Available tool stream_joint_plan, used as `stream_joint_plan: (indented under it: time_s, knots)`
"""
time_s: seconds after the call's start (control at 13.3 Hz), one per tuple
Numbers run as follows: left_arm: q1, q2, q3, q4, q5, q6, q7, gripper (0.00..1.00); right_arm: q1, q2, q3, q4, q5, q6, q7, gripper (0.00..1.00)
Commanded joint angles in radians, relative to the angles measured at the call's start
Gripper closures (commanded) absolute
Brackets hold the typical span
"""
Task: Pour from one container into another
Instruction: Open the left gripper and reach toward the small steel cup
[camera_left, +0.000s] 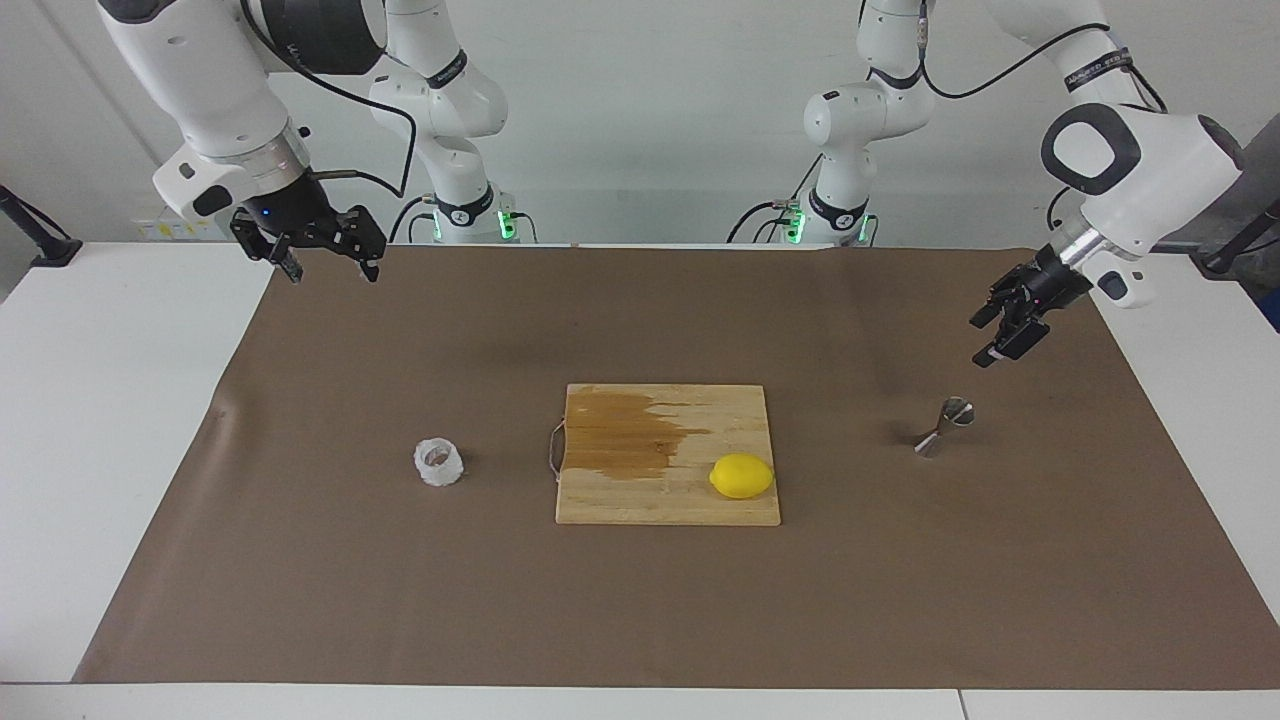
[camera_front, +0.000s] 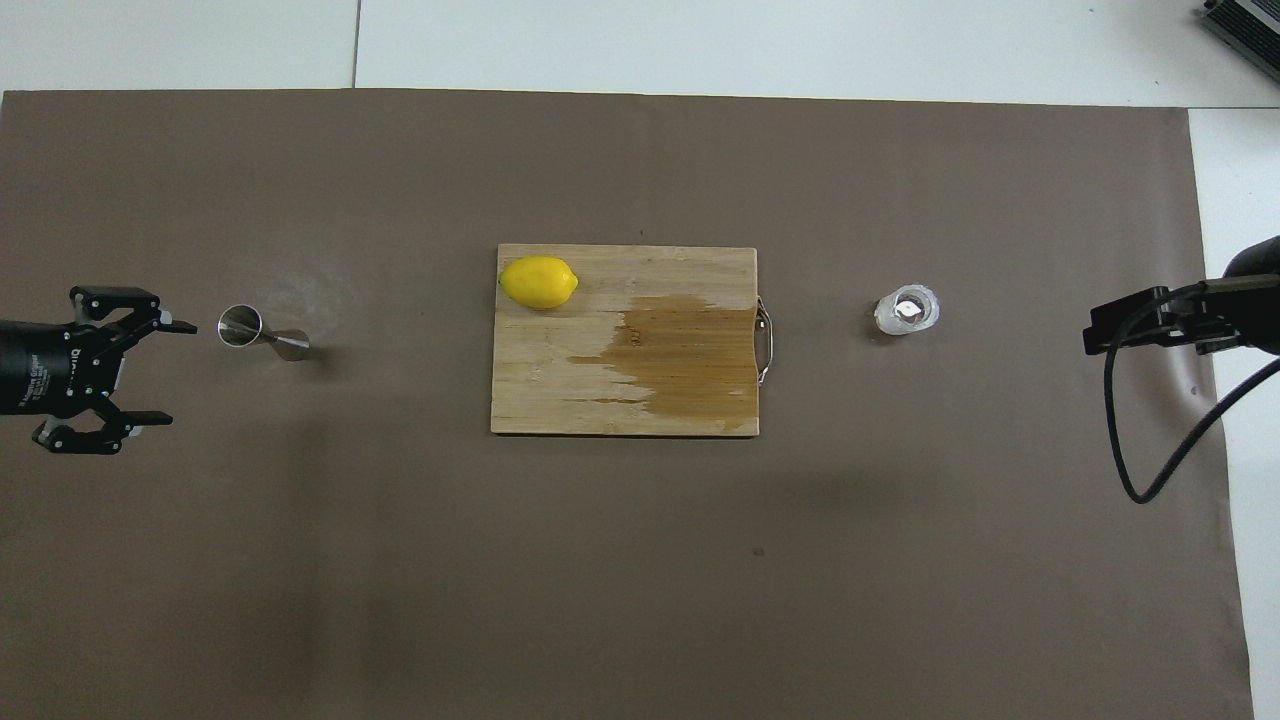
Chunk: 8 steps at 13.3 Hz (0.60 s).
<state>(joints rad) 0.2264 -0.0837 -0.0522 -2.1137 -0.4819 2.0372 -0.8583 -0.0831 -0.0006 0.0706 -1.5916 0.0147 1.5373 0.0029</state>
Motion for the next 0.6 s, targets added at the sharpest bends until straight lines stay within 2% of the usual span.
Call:
stream_joint_plan:
  time_s: [0.0, 0.15, 0.38, 0.53]
  knots:
    - [0.007, -0.034, -0.008, -0.109, -0.091, 0.157, -0.181, 0.00, -0.015, -0.009, 0.006, -0.002, 0.018, -0.012, -0.026, 0.00]
    - [0.011, -0.004, -0.008, -0.118, -0.167, 0.216, -0.316, 0.00, -0.015, -0.009, 0.006, -0.002, 0.018, -0.012, -0.026, 0.00]
    - [-0.001, 0.013, -0.008, -0.138, -0.202, 0.307, -0.526, 0.00, -0.015, -0.009, 0.006, -0.002, 0.018, -0.012, -0.026, 0.00]
    - [-0.004, 0.018, -0.008, -0.170, -0.271, 0.343, -0.585, 0.00, -0.015, -0.009, 0.006, -0.002, 0.018, -0.012, -0.026, 0.00]
